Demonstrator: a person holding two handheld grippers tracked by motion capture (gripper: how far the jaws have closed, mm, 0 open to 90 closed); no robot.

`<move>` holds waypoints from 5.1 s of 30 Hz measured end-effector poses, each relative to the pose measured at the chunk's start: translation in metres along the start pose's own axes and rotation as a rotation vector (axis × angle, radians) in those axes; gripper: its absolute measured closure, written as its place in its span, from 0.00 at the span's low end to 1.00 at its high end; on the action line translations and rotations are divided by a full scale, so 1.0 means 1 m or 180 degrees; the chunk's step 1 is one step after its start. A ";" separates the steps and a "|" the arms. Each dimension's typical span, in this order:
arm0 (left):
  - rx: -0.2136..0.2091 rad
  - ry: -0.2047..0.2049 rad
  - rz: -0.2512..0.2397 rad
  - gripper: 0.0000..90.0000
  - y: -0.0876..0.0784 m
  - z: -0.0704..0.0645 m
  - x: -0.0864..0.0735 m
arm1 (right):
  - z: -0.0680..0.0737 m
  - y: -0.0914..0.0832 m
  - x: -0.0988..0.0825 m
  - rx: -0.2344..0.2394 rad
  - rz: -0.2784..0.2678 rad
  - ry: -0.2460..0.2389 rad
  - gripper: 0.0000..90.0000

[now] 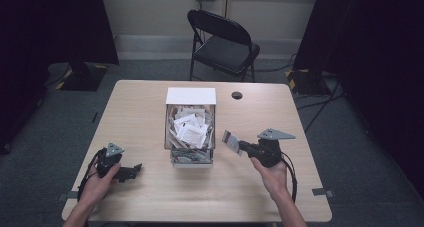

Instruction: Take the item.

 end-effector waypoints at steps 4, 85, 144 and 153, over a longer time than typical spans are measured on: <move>-0.0002 -0.0004 0.0000 0.00 0.000 0.000 0.000 | -0.004 0.008 -0.001 -0.0016 0.0046 0.0015 1.00; -0.0001 -0.0003 0.0000 0.00 0.000 0.000 0.000 | -0.059 0.063 -0.034 -0.0499 0.0613 0.0348 0.75; -0.0001 -0.0003 0.0000 0.00 0.000 0.000 0.000 | -0.060 -0.019 -0.079 -0.1013 0.0956 0.0317 0.20; -0.0004 -0.0005 -0.0001 0.00 0.000 0.000 0.000 | -0.067 -0.032 -0.106 -0.1264 0.0923 0.0338 0.15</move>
Point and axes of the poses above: each handheld gripper's, and its own axes: y roughly forward along the jaws, x roughly out of its top, z roughly to its left, the point moved 1 cm from there along y, roughly forward along the jaws, and after that the axes turned 10 degrees about -y, right-handed, at the moved point
